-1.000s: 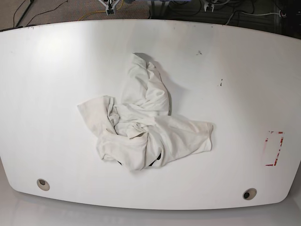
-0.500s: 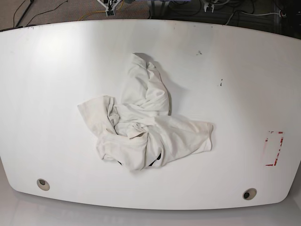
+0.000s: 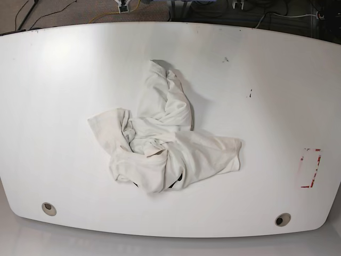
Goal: Layout the t-shirt on the table in an organized manner, then fold the t-shirt properly
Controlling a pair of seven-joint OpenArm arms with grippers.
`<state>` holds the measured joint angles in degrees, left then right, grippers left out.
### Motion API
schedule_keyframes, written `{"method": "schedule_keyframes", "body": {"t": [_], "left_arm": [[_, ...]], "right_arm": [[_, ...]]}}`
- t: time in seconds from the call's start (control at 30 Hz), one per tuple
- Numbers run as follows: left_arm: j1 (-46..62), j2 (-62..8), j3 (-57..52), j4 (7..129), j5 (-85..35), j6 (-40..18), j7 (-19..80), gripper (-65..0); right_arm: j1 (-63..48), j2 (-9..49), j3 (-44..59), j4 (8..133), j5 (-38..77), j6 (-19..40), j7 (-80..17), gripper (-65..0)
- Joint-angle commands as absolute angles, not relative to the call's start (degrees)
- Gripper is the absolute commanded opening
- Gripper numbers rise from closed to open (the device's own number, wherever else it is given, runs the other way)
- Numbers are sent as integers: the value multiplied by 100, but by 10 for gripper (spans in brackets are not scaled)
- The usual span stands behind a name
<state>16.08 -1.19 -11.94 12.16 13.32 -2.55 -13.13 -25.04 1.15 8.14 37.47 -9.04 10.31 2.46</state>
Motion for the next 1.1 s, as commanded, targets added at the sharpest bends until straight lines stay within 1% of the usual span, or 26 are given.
{"method": "schedule_keyframes", "body": {"t": [0.0,0.23,0.53,0.93,1.07], "left_arm": [[1877,-136,-1200,1543,1349,-233,-1411,-489],[2554,-119,-1200,2589,1341,-242,-1411,-490],[3785,-127,-1200,4409,1332,-242,-1393,-490],[5376,-110,-1200,6624,1314,-251,-1402,-490],[5859,-110,-1209,7371,1297,-251,-1402,-490]], "right_arm": [[-2800,48,813,4154,-910,1068,286,-599],[-3512,-31,813,5121,-901,1086,286,-599],[-4567,-154,822,6703,-901,1103,286,-599],[-5815,-171,796,8119,-884,1103,321,-599],[-6211,-145,796,8567,-488,1112,330,-599]]}}
